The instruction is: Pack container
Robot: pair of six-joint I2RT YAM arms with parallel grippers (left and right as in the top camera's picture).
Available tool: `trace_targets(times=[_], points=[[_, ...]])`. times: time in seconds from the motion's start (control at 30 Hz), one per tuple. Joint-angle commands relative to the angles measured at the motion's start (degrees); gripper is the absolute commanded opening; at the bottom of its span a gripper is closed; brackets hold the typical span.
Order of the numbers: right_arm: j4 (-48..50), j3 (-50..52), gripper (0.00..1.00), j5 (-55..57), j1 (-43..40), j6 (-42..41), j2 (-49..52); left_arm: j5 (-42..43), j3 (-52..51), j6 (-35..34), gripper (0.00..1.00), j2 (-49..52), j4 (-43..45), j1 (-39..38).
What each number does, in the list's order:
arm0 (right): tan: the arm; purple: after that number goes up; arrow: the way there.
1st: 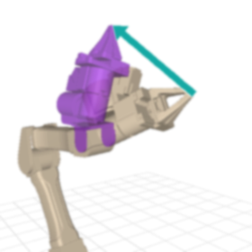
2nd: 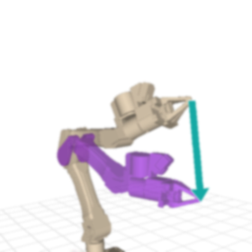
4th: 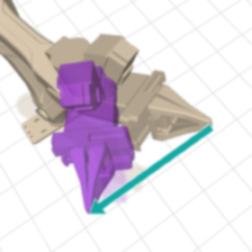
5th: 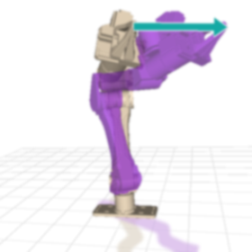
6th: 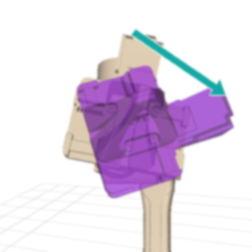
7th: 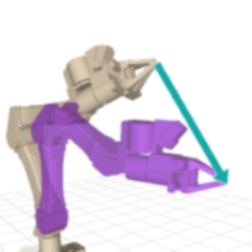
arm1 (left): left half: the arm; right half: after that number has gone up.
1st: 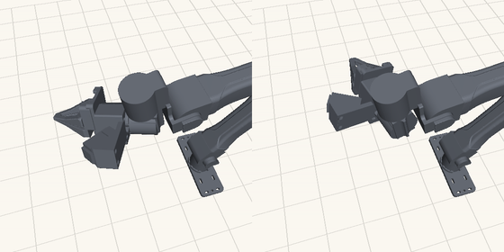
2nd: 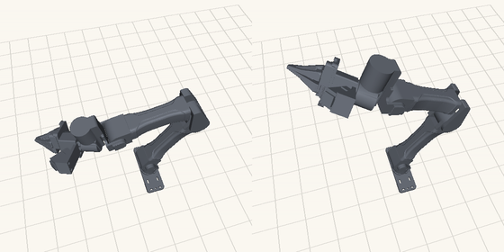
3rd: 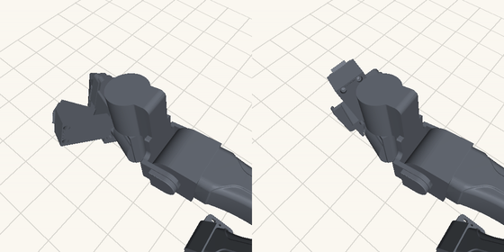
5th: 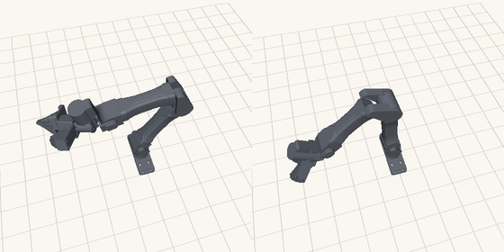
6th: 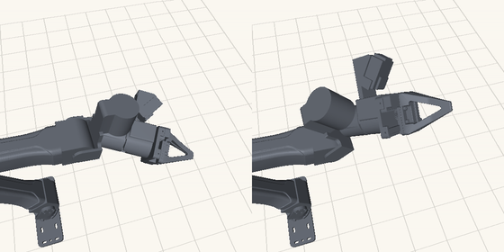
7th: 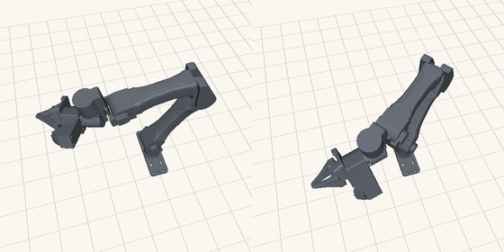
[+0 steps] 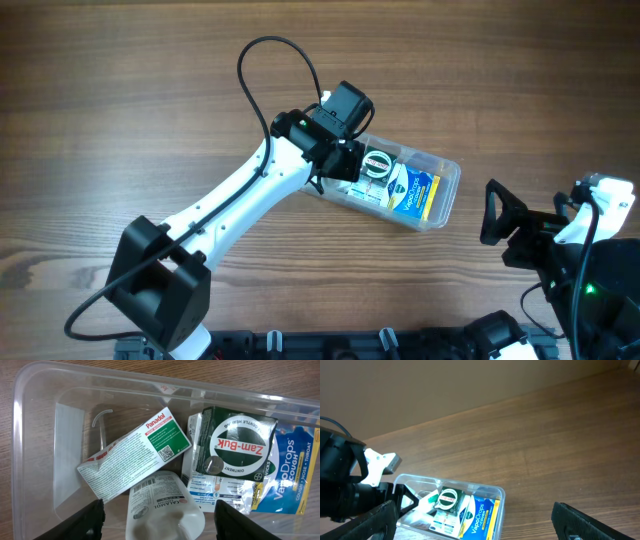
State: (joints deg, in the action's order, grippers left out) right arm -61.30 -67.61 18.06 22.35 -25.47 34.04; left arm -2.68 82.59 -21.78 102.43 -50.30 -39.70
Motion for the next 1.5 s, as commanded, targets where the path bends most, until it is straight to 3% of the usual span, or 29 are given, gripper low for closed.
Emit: trace_targets(times=[0.0,0.13,0.3,0.4,0.53,0.67,0.97,1.1,1.23,1.47], points=[[0.11,-0.31,1.0,0.74,0.13,-0.07,-0.15,1.14,6.69,0.22,0.88,-7.82,-5.07,-0.31],[0.11,-0.31,1.0,0.76,0.13,-0.07,-0.15,-1.11,9.49,2.08,0.99,-15.98,-8.15,0.55],[0.11,-0.31,1.0,0.74,0.13,-0.09,-0.15,-13.11,9.49,2.21,1.0,-27.69,-18.01,5.29],[0.11,-0.31,1.0,0.74,0.13,-0.07,-0.15,-15.8,9.46,1.95,1.0,-32.94,-26.69,9.01],[0.11,-0.31,1.0,0.76,0.13,-0.07,-0.15,-12.66,9.46,1.79,1.0,-36.48,-34.47,11.5],[0.11,-0.31,1.0,0.74,0.13,-0.04,-0.15,-2.25,9.46,1.81,1.0,-37.68,-39.6,11.5],[0.11,-0.31,1.0,0.74,0.13,-0.09,-0.15,-0.59,9.46,1.79,1.0,-37.44,-44.04,11.5],[0.11,-0.31,1.0,0.74,0.13,-0.04,-0.15,-0.33,9.44,3.5,1.0,-37.46,-40.37,11.47],[0.11,-0.31,1.0,0.76,0.13,-0.07,-0.15,3.3,7.13,13.09,1.0,-39.63,-31.69,14.64],[0.11,-0.31,1.0,0.74,0.13,-0.07,-0.15,14.88,-9.18,15.82,1.0,-52.72,-15.32,31.32]])
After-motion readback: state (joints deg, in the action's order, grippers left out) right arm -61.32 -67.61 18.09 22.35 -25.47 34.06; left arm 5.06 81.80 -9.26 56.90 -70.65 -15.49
